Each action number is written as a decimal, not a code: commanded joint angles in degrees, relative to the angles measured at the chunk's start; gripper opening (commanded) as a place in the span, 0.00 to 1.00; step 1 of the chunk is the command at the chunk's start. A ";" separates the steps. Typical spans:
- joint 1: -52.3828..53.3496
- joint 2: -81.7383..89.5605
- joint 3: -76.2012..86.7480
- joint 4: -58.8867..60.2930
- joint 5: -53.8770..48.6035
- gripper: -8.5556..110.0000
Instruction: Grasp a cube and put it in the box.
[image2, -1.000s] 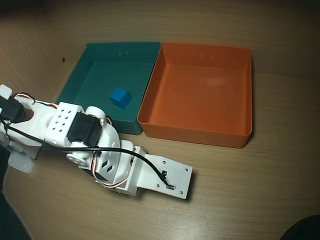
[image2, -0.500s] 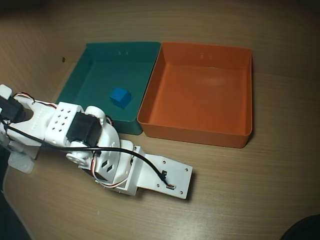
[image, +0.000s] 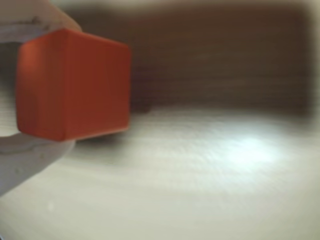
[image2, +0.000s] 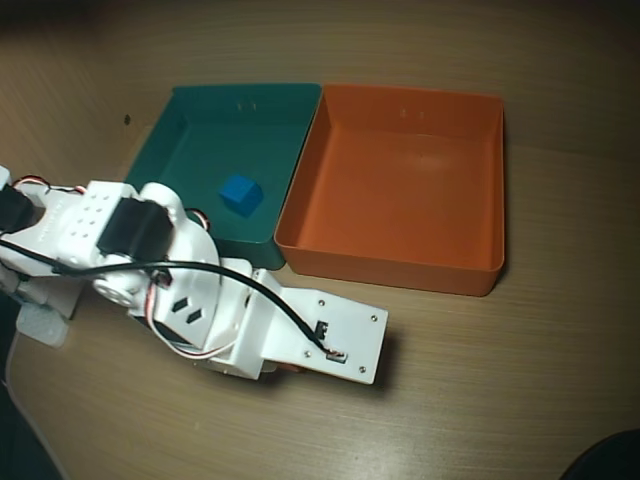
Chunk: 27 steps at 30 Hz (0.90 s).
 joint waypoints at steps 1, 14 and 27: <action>0.62 12.13 -4.83 -0.53 0.44 0.02; -3.34 22.15 -5.01 -0.62 0.44 0.02; -11.51 20.65 -4.31 -11.95 1.41 0.02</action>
